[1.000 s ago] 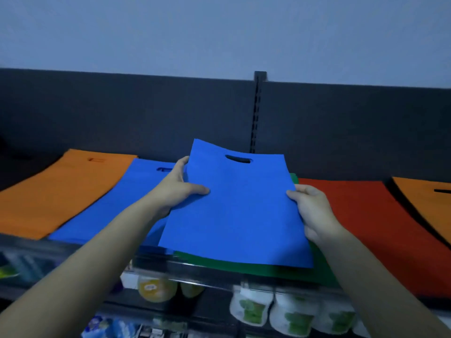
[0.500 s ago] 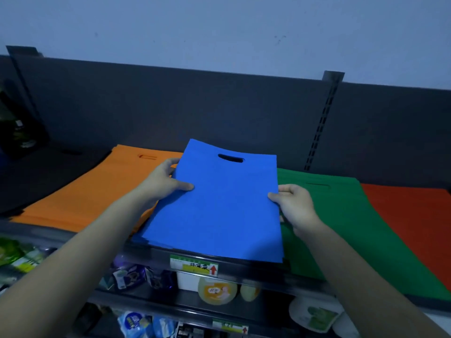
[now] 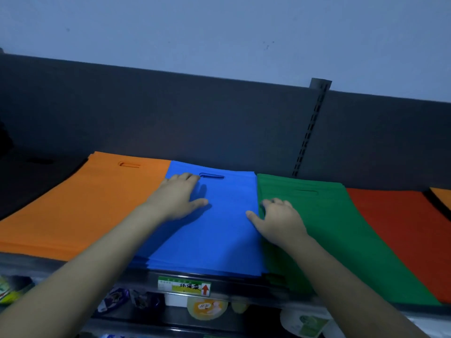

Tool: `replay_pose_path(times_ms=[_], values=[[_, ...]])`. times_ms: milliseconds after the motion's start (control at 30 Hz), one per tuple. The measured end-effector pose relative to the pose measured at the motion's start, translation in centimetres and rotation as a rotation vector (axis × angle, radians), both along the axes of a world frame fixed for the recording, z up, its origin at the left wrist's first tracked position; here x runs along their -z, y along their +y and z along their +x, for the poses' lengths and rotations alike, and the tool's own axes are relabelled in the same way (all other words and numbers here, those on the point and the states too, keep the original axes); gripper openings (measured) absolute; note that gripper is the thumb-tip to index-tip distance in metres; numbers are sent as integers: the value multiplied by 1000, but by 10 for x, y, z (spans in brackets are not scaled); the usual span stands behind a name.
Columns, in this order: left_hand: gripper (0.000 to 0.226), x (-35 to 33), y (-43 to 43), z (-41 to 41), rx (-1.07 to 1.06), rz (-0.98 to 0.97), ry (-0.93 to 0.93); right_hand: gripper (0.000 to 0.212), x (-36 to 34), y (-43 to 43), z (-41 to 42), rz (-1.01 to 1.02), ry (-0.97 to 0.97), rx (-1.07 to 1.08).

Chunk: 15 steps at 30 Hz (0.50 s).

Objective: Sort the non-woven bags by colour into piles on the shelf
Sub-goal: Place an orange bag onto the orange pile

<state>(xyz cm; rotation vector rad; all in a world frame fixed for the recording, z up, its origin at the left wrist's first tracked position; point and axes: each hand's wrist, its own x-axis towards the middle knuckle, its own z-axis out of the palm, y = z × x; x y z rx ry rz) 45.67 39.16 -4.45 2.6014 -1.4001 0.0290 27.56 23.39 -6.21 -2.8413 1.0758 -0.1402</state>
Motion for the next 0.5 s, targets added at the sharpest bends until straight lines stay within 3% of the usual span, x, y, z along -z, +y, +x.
replay_pose_path(times_ms=[233, 500], values=[[70, -31, -78, -72, 157, -55, -103, 66, -31, -57, -74, 21, -73, 159], [72, -37, -231, -221, 309, -124, -132, 60, -54, -176, -241, 2, -125, 315]])
